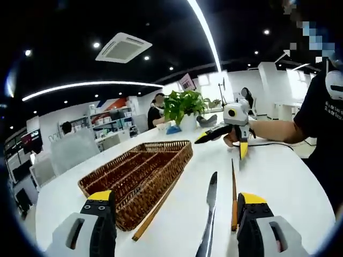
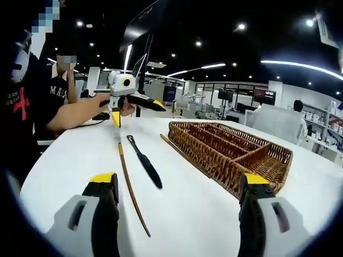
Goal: Arrange the knives, forks, and spoons in their matching storage slots by inserting each utensil handle-first until every utensil is classified and aligned in the correct compartment
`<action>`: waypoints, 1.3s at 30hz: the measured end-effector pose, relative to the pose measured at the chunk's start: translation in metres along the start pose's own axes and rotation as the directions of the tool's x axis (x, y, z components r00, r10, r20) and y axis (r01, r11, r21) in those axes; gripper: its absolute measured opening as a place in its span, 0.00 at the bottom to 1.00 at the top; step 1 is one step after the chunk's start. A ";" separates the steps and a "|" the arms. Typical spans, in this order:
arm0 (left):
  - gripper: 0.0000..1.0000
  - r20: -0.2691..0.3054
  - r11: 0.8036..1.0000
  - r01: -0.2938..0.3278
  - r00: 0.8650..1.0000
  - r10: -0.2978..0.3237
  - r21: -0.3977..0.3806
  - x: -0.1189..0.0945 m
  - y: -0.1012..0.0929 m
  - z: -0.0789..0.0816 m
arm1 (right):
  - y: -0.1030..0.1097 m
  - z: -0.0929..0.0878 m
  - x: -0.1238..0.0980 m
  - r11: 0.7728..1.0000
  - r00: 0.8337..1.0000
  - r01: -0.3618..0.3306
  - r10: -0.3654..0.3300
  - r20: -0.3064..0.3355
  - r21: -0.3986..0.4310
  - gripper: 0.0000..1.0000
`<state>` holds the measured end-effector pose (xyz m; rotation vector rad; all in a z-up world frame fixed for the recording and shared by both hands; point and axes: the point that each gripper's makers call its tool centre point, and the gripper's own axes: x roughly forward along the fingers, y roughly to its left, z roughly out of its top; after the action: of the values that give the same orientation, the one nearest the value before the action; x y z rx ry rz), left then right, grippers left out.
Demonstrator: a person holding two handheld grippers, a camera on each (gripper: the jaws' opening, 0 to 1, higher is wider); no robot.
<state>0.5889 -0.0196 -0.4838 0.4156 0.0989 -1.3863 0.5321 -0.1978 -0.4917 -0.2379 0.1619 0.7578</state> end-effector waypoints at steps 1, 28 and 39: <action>0.93 -0.047 1.000 0.006 0.999 -0.006 0.003 -0.001 -0.001 -0.009 | 0.000 0.000 0.000 1.000 1.000 0.000 0.000 -0.006 -0.002 0.95; 0.95 -0.080 0.999 -0.032 0.996 0.035 0.031 0.006 0.004 -0.021 | 0.033 0.064 0.035 0.900 0.861 -0.334 0.169 -0.481 -0.282 0.82; 0.89 -0.059 0.999 -0.013 0.998 0.010 -0.048 0.005 0.002 -0.020 | 0.029 0.011 0.045 0.892 0.790 -0.396 0.208 -0.577 -0.220 0.70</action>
<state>0.5953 -0.0169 -0.5036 0.4164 0.1776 -1.3580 0.5449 -0.1445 -0.4957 -0.7676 0.6299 1.0317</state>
